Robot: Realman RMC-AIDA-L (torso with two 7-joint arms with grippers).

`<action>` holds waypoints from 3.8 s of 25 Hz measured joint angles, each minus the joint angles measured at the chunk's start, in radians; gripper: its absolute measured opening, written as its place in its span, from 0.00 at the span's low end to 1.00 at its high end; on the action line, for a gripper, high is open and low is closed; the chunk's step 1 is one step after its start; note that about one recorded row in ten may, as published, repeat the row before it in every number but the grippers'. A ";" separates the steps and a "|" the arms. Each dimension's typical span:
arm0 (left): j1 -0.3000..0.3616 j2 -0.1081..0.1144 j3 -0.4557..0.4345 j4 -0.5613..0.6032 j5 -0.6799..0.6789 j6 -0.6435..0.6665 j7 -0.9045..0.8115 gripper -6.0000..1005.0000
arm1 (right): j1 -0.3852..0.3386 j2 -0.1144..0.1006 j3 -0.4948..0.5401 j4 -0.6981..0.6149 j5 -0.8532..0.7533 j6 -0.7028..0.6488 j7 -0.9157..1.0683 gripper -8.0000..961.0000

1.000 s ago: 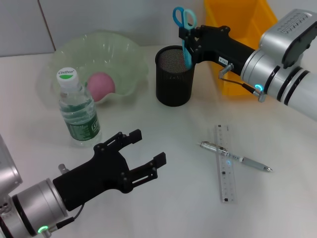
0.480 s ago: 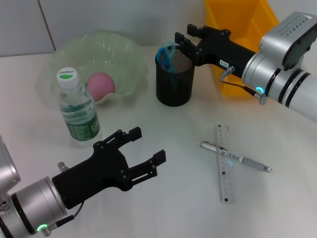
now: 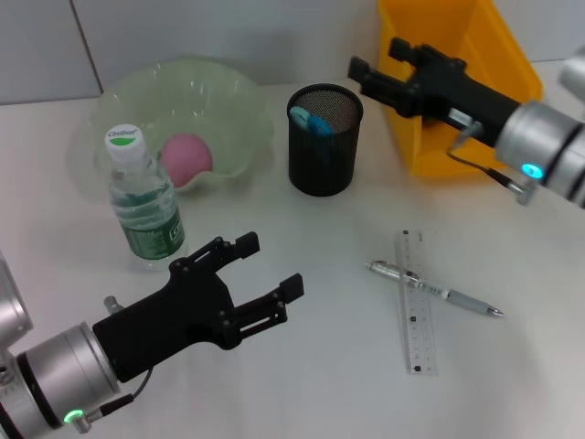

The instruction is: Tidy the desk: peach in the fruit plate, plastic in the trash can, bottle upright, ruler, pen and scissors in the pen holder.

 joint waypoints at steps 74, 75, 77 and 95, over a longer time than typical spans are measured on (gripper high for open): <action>-0.160 -0.042 -0.413 -0.202 0.483 0.201 0.072 0.83 | 0.313 0.005 0.112 -0.593 -1.767 -0.534 1.696 0.84; -0.160 -0.042 -0.414 -0.202 0.483 0.201 0.072 0.83 | 0.321 0.005 0.101 -0.585 -1.768 -0.528 1.712 0.84; -0.160 -0.042 -0.416 -0.202 0.486 0.201 0.072 0.83 | 0.329 0.006 0.078 -0.580 -1.768 -0.512 1.744 0.84; -0.163 -0.033 -0.425 -0.191 0.566 0.227 0.055 0.83 | 0.384 0.007 0.019 -0.484 -1.781 -0.454 1.871 0.84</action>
